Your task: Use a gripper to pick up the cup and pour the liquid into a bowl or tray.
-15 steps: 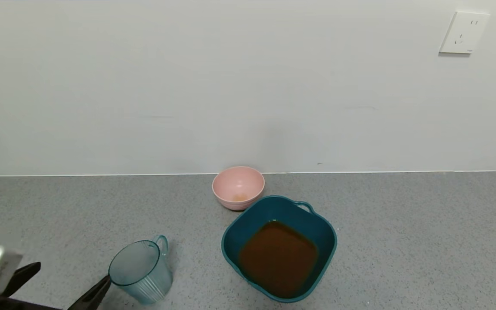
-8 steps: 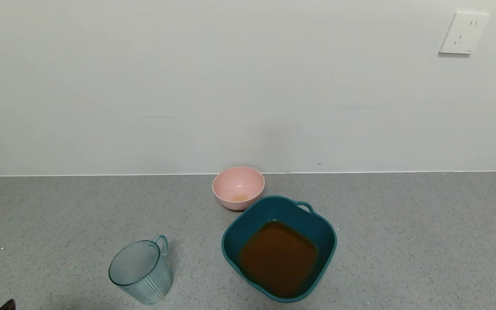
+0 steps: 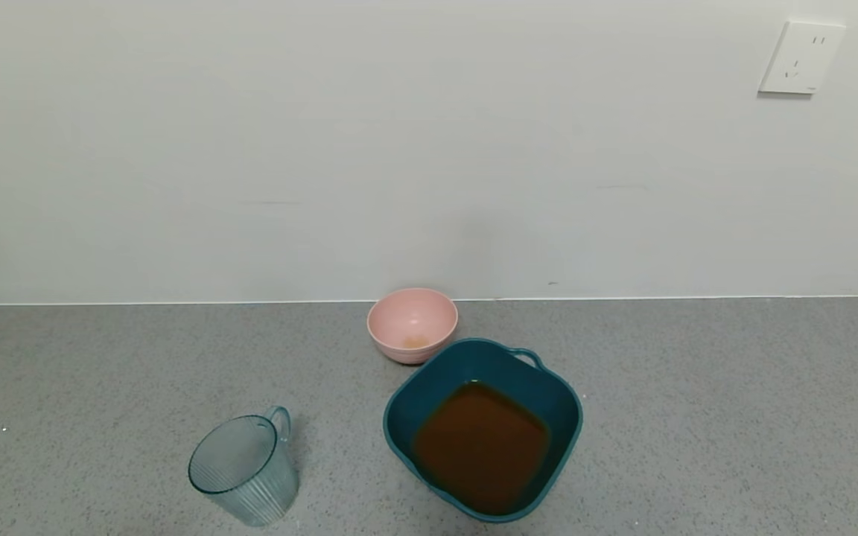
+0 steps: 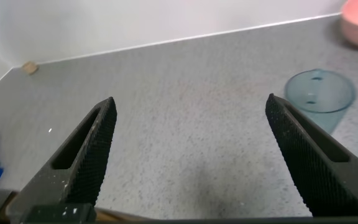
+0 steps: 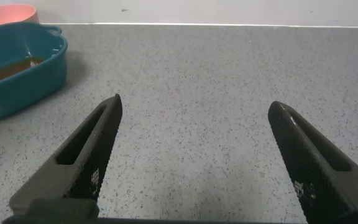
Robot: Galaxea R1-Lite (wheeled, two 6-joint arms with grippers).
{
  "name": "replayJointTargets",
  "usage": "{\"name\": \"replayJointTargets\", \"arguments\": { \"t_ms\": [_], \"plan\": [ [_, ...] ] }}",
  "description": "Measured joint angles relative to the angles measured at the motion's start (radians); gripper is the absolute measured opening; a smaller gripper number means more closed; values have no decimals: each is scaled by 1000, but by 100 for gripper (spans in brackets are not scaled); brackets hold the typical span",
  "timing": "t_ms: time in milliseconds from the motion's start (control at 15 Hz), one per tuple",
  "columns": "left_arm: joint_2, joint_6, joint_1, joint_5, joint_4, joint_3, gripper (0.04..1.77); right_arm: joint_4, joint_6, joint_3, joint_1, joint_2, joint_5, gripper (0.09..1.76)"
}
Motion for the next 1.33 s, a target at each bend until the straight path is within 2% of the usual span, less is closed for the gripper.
{"name": "replayJointTargets", "arguments": {
  "t_ms": [67, 200, 467, 733, 867, 1067, 1333],
  "plan": [
    [-21, 1, 33, -36, 10, -10, 172, 0, 0, 0, 0, 0, 0, 171],
    [-48, -3, 55, -69, 24, -1, 172, -1, 0, 0, 0, 0, 0, 171],
    [-105, -115, 47, -117, 1, 56, 172, 0, 0, 0, 0, 0, 0, 171],
    [-208, -124, 34, -209, -17, 101, 172, 0, 0, 0, 0, 0, 0, 171],
    [-251, -133, 32, -209, -37, 137, 172, 0, 0, 0, 0, 0, 0, 171],
    [-278, -140, 31, -205, -136, 194, 172, -1, 0, 0, 0, 0, 0, 171],
    [-284, -135, 31, -203, -320, 336, 172, -1, 0, 0, 0, 0, 0, 171]
  ]
}}
